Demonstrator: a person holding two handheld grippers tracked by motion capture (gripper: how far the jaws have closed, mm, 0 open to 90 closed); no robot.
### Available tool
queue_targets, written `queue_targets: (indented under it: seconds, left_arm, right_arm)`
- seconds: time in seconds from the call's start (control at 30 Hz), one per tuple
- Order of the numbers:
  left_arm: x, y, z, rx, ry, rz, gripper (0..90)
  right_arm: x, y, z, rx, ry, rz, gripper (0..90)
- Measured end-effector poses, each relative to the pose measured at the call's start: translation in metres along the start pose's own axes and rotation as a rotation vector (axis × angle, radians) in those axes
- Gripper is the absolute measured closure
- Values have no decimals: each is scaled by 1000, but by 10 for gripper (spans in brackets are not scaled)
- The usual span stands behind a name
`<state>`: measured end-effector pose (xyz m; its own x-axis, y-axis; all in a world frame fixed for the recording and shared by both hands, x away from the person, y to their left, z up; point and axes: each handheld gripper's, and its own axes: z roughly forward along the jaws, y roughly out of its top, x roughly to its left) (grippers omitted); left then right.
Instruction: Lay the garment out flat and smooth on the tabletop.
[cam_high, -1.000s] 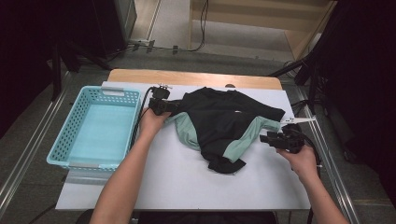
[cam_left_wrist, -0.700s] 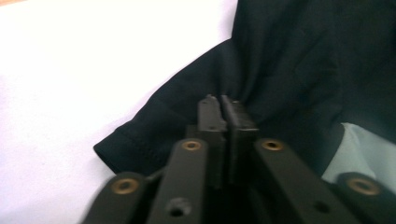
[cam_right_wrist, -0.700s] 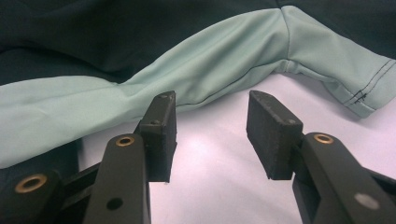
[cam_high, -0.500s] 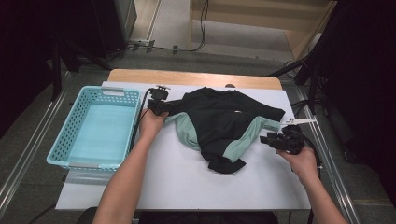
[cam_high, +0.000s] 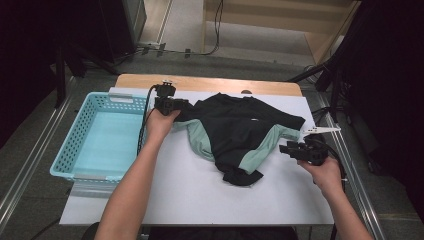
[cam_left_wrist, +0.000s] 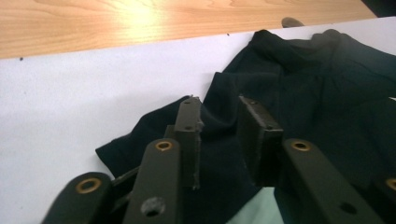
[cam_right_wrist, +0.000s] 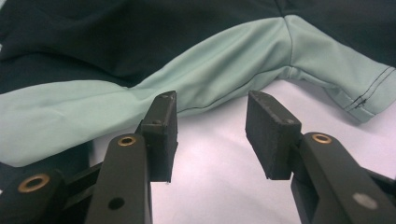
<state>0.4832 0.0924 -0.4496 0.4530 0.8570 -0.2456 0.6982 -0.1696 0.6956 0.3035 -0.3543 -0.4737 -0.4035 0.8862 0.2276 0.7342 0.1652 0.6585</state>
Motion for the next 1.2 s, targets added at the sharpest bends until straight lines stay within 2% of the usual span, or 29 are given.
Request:
queue_targets:
  seconds: [0.07, 0.17, 0.43, 0.6, 0.67, 0.73, 0.9, 1.07, 1.2]
  left_arm:
    - [1, 1, -5, 4, -16, -16, 678]
    - [-1, 2, -10, 18, -28, -1, 636]
    - [-11, 1, -18, 75, -69, 35, 507]
    - [-15, -1, -22, 105, -117, 52, 480]
    - [-17, -2, -23, 105, -118, 65, 480]
    - [-18, -3, -25, 100, -136, 63, 470]
    - [-23, -4, -31, 78, -175, 71, 389]
    - [-29, -6, -40, 77, -230, 77, 370]
    - [-31, -8, -44, 83, -246, 81, 370]
  right_arm:
    - [1, 0, -4, -8, 3, -4, 519]
    - [4, 1, -9, -13, 8, -3, 514]
    - [22, -2, -16, -9, 33, -47, 486]
    - [28, -3, -17, -8, 44, -58, 461]
    - [29, -4, -18, -8, 48, -52, 461]
    - [31, -4, -19, -11, 51, -55, 457]
    - [35, -6, -21, -11, 66, -61, 420]
    - [41, -7, -23, -16, 69, -61, 403]
    - [46, -7, -24, -20, 81, -69, 399]
